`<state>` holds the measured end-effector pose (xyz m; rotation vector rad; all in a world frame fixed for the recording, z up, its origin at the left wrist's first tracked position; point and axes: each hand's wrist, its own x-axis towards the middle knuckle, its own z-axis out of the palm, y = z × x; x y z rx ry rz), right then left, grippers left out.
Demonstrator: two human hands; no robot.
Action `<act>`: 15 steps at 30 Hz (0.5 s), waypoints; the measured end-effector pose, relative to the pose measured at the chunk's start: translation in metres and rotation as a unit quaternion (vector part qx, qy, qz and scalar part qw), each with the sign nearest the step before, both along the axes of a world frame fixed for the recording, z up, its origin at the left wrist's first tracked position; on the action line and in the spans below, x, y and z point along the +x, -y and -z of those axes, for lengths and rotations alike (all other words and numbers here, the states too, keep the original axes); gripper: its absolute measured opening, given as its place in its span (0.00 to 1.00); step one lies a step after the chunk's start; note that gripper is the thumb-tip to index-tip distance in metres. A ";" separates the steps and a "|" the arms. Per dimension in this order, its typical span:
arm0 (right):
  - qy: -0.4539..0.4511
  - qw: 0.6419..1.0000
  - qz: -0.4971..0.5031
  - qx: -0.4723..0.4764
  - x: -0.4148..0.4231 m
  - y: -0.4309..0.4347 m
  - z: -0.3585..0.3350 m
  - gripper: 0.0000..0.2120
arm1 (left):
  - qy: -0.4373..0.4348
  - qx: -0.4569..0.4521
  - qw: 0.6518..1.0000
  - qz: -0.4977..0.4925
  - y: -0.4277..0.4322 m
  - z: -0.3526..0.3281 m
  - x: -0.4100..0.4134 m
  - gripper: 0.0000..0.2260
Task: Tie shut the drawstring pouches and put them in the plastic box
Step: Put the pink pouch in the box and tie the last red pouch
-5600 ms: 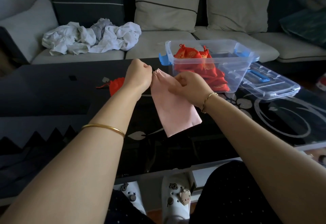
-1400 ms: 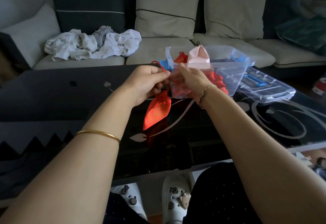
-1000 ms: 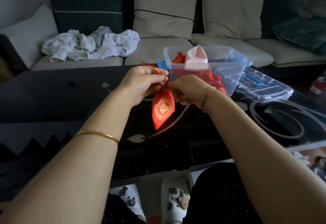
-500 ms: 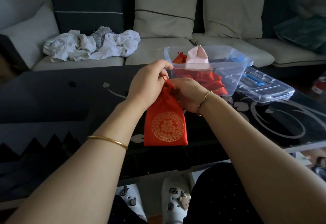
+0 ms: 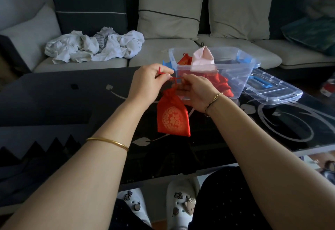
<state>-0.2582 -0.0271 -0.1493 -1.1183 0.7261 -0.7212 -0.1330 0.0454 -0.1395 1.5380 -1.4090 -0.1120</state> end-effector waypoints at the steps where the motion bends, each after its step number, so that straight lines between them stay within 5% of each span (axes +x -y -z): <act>1: -0.001 1.000 0.010 -0.007 -0.001 0.001 0.001 0.15 | 0.006 0.014 1.000 -0.002 0.000 0.000 0.002 0.08; 7: -0.023 0.996 0.078 -0.022 -0.009 0.007 0.005 0.14 | 0.051 0.117 0.989 -0.074 -0.003 0.001 0.008 0.17; 10: -0.105 0.986 0.114 -0.063 -0.011 0.014 0.015 0.12 | -0.136 0.109 0.980 -0.094 0.001 -0.003 0.009 0.18; 15: -0.262 0.947 0.092 -0.160 -0.006 0.011 0.029 0.16 | -0.434 0.030 0.900 0.017 0.003 -0.007 0.000 0.19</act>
